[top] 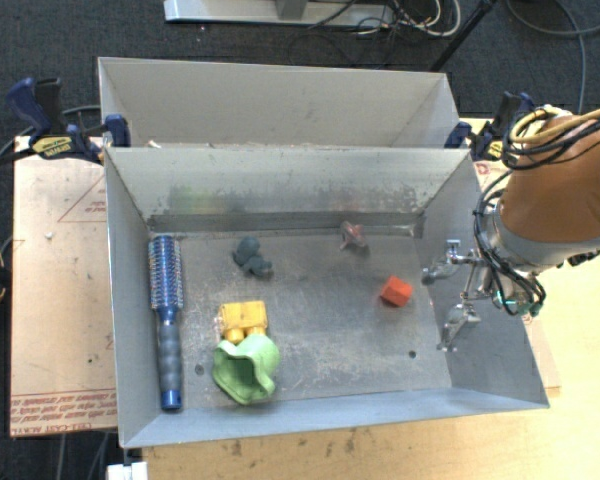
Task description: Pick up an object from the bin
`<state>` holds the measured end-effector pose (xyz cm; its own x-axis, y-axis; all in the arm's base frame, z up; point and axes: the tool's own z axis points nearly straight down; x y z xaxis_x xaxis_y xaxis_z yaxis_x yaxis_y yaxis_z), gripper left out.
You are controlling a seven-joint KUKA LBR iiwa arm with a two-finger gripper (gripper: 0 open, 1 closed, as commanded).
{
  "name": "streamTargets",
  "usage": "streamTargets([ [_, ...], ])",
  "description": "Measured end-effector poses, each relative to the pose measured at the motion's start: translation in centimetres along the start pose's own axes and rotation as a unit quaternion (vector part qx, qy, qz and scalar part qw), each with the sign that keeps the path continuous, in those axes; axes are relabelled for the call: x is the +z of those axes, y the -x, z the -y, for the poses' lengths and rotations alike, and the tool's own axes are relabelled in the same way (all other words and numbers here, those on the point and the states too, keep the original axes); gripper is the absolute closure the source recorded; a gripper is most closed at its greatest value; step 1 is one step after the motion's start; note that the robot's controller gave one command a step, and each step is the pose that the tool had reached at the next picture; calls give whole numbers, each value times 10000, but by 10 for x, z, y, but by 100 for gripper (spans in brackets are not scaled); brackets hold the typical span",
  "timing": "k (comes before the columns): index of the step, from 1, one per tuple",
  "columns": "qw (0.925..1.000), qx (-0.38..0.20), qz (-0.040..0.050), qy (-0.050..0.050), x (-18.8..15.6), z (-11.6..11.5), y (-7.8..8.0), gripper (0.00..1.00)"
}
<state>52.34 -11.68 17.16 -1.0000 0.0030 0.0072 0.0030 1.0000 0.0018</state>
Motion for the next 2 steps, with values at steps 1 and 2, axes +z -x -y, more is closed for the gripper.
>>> streamTargets([
  [1,9999,-166,41,-2,94,-4,55,0],
  [2,9998,-166,49,-8,90,-3,55,100],
])
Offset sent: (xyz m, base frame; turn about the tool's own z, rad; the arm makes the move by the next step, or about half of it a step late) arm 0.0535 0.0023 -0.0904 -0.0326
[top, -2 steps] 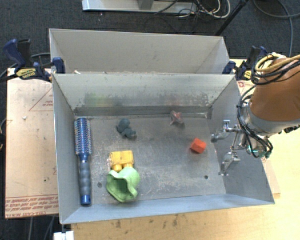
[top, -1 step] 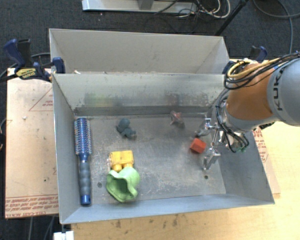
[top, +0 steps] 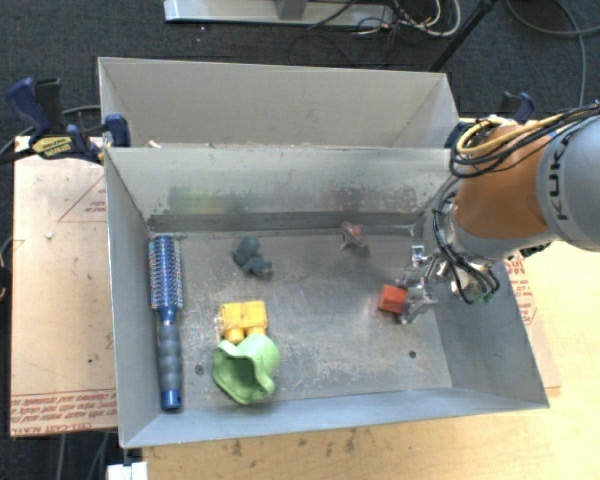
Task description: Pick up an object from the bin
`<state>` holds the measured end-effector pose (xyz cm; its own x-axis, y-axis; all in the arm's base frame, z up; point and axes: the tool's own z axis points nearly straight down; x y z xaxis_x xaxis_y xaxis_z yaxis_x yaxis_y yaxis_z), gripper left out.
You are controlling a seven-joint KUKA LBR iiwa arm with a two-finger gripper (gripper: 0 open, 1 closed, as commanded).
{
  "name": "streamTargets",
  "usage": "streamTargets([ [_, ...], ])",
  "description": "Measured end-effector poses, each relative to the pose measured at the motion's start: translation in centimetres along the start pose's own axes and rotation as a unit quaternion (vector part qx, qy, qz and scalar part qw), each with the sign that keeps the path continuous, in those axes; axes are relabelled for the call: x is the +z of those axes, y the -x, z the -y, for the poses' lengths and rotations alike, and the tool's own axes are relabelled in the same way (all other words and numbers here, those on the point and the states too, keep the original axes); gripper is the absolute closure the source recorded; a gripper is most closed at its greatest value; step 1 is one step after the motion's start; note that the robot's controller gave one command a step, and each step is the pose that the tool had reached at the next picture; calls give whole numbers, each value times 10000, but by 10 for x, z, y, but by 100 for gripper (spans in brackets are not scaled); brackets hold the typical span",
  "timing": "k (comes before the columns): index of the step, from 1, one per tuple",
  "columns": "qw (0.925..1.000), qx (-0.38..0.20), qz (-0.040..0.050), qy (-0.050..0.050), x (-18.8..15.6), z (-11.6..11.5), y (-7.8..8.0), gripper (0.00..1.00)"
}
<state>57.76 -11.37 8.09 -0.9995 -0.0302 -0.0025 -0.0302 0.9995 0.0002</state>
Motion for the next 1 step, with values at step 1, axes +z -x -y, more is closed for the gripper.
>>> streamTargets([
  [1,9898,-1424,38,-10,-161,-20,-15,100],
])
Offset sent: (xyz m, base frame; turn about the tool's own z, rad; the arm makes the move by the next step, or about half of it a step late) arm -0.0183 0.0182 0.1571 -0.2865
